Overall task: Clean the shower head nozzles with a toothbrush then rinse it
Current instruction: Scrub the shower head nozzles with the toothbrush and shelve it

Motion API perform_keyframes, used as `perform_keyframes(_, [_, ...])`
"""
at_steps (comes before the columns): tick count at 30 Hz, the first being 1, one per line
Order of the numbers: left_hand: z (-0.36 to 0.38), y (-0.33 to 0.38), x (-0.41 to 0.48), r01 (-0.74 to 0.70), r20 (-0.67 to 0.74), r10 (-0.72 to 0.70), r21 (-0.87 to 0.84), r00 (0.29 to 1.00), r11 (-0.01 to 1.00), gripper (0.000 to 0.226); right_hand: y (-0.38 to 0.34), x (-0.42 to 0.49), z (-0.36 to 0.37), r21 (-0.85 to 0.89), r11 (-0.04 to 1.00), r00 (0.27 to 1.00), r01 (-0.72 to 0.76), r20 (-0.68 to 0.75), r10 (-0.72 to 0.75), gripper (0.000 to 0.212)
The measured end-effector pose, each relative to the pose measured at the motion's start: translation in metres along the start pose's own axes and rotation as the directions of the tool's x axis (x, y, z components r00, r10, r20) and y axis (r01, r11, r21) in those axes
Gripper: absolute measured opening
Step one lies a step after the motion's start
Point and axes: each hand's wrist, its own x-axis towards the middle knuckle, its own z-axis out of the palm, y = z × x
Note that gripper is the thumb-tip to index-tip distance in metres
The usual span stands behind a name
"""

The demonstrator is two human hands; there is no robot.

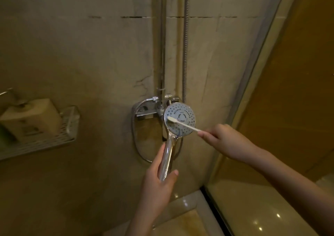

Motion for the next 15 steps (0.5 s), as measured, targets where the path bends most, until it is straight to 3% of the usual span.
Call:
perform_keyframes(5, [-0.044, 0.0, -0.006, 0.102, 0.027, -0.099, -0.159, 0.995, 0.982, 0.064, -0.088, 0.016, -0.001, 0.307, 0.919, 0.969, 0.245, -0.07, -0.236, 0.026])
perform_keyframes(10, [-0.083, -0.011, -0.025, 0.214, 0.039, -0.212, -0.292, 0.977, 0.932, 0.046, -0.182, 0.042, 0.025, 0.279, 0.856, 0.875, 0.436, 0.09, -0.475, 0.01])
perform_keyframes(15, [-0.123, -0.023, -0.043, 0.204, -0.01, -0.215, -0.286, 0.976, 0.936, 0.045, -0.247, 0.095, 0.061, 0.206, 0.818, 0.838, 0.537, -0.017, -0.546, 0.013])
